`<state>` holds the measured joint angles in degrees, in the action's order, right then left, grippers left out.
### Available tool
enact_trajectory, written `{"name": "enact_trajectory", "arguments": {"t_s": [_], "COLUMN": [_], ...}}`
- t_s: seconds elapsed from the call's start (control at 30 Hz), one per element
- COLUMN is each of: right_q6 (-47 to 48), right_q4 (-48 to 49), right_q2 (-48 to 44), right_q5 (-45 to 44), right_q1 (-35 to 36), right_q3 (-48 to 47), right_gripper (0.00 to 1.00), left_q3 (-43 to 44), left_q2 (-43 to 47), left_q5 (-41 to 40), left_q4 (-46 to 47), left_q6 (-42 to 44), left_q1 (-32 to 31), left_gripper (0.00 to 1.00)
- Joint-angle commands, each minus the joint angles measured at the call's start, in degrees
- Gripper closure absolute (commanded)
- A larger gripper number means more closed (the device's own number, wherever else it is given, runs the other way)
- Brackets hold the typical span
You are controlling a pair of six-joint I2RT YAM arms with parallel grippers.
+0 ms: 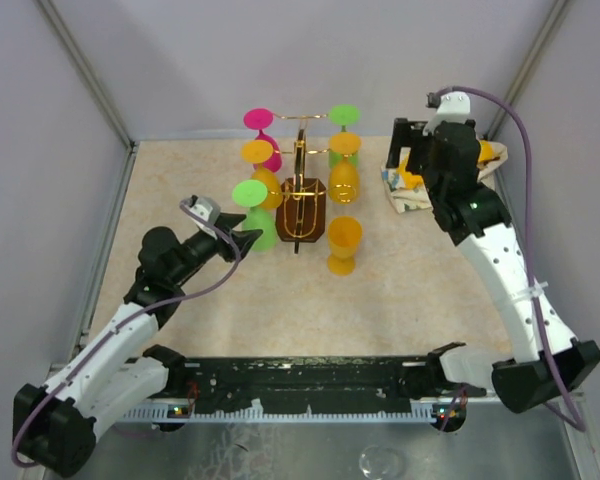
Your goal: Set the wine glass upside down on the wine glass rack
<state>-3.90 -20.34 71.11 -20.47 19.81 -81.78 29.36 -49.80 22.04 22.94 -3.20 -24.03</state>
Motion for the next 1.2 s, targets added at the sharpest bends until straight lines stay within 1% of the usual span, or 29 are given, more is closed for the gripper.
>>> {"name": "enact_trajectory", "arguments": {"t_s": [0.0,0.1,0.2,0.27,0.37,0.53,0.73,0.87,1.17], "right_q6": [-8.8,-13.5,-16.5,-17.7,-18.3,-18.4,-18.7,-19.4,-18.0], "right_q4": [-12.0,-13.7,-14.1,-14.6,-14.7,-13.3,-10.8,-8.6,-7.4], "right_q2": [-6.2,-8.2,-8.3,-7.5,-6.7,-6.8,-6.1,-5.7,-2.9], "right_q5": [6.9,11.3,16.9,20.1,23.0,23.4,25.8,27.1,25.3], "right_q1": [0.1,0.1,0.1,0.1,0.2,0.2,0.2,0.3,1.1], "right_q3": [5.0,10.8,14.8,16.4,18.3,20.9,22.5,23.4,23.4], "right_gripper": [0.09,0.12,0.15,0.16,0.16,0.16,0.16,0.16,0.18], "left_q3": [5.4,11.0,15.6,18.9,21.3,22.3,21.5,22.2,24.4], "left_q2": [3.8,3.3,1.3,0.0,-1.5,-2.0,-0.2,0.5,-4.6], "left_q5": [0.2,-0.8,-0.9,-0.8,-0.3,0.6,-0.9,-1.5,4.3], "left_q4": [-11.5,-14.6,-16.5,-16.2,-13.9,-11.7,-11.6,-8.8,-3.4], "left_q6": [4.8,8.3,11.1,11.8,11.4,10.8,10.3,9.9,5.1], "left_q1": [-0.2,-0.2,-0.2,-0.2,-0.2,-0.2,-0.2,-0.2,-0.2], "left_gripper": [0.37,0.36,0.36,0.36,0.36,0.36,0.36,0.35,0.37]}}
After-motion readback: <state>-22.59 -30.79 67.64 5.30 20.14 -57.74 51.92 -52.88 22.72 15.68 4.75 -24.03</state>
